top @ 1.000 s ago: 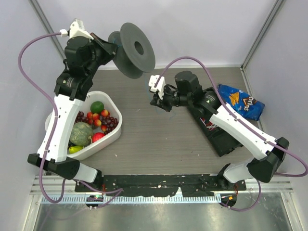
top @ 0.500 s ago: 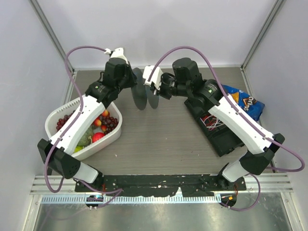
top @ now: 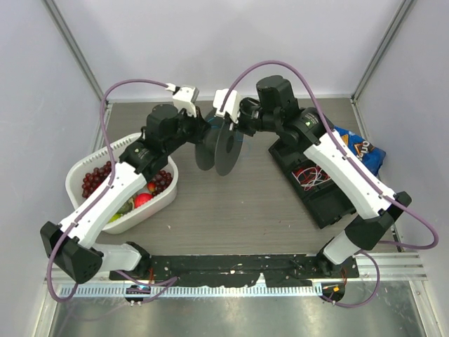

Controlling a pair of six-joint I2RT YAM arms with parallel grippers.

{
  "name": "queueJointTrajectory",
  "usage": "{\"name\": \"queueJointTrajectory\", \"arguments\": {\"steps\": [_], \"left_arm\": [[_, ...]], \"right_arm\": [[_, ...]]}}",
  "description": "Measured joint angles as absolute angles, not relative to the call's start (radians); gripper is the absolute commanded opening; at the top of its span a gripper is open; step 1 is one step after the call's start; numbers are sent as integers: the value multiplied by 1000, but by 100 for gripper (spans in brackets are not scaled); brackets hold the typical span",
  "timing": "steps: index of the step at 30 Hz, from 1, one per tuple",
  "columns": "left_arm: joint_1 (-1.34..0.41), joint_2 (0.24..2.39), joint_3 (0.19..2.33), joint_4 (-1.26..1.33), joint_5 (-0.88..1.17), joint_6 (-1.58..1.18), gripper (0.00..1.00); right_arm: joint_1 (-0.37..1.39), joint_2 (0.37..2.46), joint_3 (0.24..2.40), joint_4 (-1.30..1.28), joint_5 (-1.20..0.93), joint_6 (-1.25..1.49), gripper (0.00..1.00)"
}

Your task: Wrap the cables

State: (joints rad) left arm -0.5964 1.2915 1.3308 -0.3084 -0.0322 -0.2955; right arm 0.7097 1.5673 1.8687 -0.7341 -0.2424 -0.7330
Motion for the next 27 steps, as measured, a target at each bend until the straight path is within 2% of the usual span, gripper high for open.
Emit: {"name": "queueJointTrajectory", "arguments": {"steps": [5,8,16,18,19,23,27], "left_arm": [[-581,1247,1261,-251,59,-203,0],[-577,1240,1250,-251,99,-148,0],[-602,1182,1251,-436,302,3,0],[-607,1178,1261,-479,340,12,0],[-606,1179,1270,-502,360,10,0],[-577,1200,1345,-584,415,-32,0],[-505,1279,1526,-630,500,-138,0]], "right_arm": [[686,1566,1868,-770,-333,-754,1],[682,1555,1848,-781,-360,-783,16],[570,1488,1768,-633,-213,-889,35],[535,1480,1750,-604,-190,-898,43],[517,1477,1740,-592,-179,-905,52],[450,1477,1721,-585,-180,-869,68],[363,1475,1722,-585,-239,-764,73]]}}
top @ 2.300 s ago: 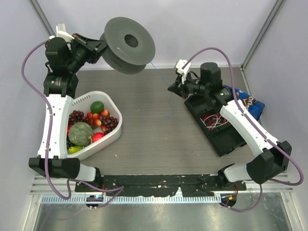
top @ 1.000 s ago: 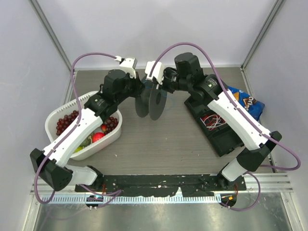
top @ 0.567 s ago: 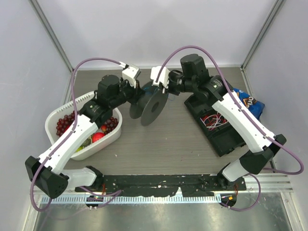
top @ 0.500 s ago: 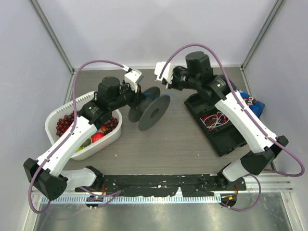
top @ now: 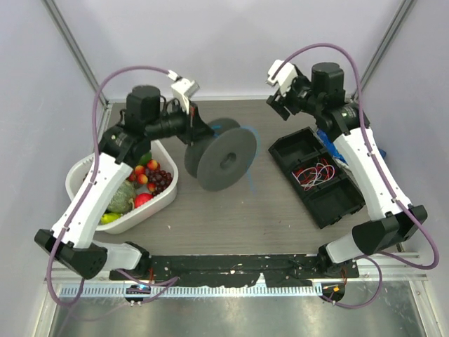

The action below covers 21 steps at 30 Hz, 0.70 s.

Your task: Wrap the cables

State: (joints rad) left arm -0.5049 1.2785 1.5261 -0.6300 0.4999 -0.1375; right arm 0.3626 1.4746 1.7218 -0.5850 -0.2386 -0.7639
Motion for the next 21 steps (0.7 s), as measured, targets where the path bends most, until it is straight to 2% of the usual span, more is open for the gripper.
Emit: {"name": "queueJointTrajectory", "arguments": {"steps": [7,14,21], "left_arm": [[-459,1480,1945,-839,514,-228,0],[-395,1478,1846,-965,568,-314,0],[-287,1478,1786,-941,732,-469,0]], "right_arm": [[209,1459,1684,-613,-384,-546,73],[137,1451,1622,-629,-470,-424,73],[109,1440,1566,-638,-534,-382,73]]}}
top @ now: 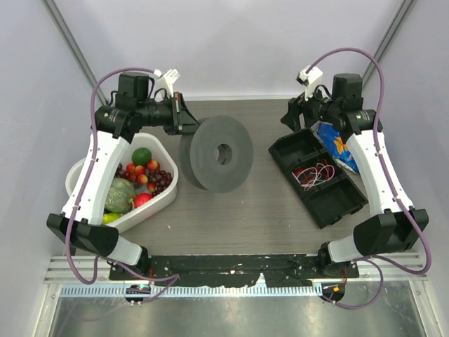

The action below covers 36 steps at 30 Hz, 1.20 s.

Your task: Wrap the cables

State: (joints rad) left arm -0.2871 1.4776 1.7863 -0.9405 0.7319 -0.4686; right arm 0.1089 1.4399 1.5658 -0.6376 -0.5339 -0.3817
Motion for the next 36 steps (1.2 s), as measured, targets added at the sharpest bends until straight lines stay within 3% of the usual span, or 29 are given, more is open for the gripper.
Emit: {"name": "queueJointTrajectory", "arguments": {"steps": [6,17,24,32,36], "left_arm": [[-295,1467,1798,-830,838,-588,0],[-295,1443,1832,-517,867,-824,0],[-295,1443,1879,-414,883,-891,0],[-295,1443,1879,-366,884,-941,0],[-295,1443,1879,-342,884,-955,0]], "right_arm": [[108,1406,1489,-603,-631,-337,73],[108,1105,1021,-215,-754,-102,73],[109,1024,938,-106,-810,-100,73],[116,953,850,-95,-854,-200,62],[125,886,794,-76,-870,-241,61]]}}
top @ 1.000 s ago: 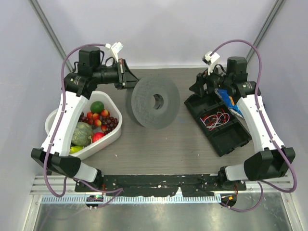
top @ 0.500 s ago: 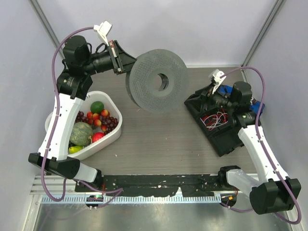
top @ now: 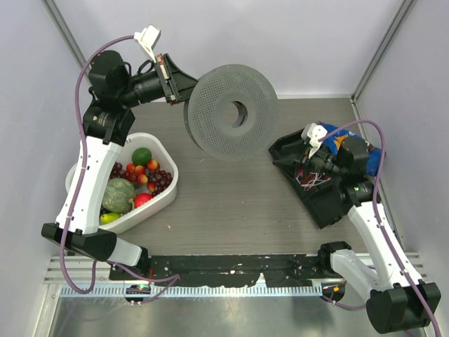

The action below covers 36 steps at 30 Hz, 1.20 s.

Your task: Wrap the cables

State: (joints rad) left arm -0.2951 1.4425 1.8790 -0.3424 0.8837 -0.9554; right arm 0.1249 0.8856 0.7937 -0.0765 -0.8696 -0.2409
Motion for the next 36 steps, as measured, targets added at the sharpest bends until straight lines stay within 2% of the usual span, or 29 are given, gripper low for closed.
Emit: {"name": "queueJointTrajectory", "arguments": {"steps": [12,26,31,33,36], "left_arm": [[-295,1443,1869,-317,887,-974,0],[-295,1443,1839,-303,889,-989,0],[-295,1442,1835,-302,891,-992,0],[-295,1439,1826,-299,891,-992,0],[-295,1437,1813,-297,891,-992,0]], "right_arm": [[158,858,783,-57,-876,-347,61],[273,910,849,-97,-839,-465,45],[323,937,862,-107,-802,-502,29],[339,944,862,-115,-785,-513,20],[350,945,862,-127,-768,-524,1]]}}
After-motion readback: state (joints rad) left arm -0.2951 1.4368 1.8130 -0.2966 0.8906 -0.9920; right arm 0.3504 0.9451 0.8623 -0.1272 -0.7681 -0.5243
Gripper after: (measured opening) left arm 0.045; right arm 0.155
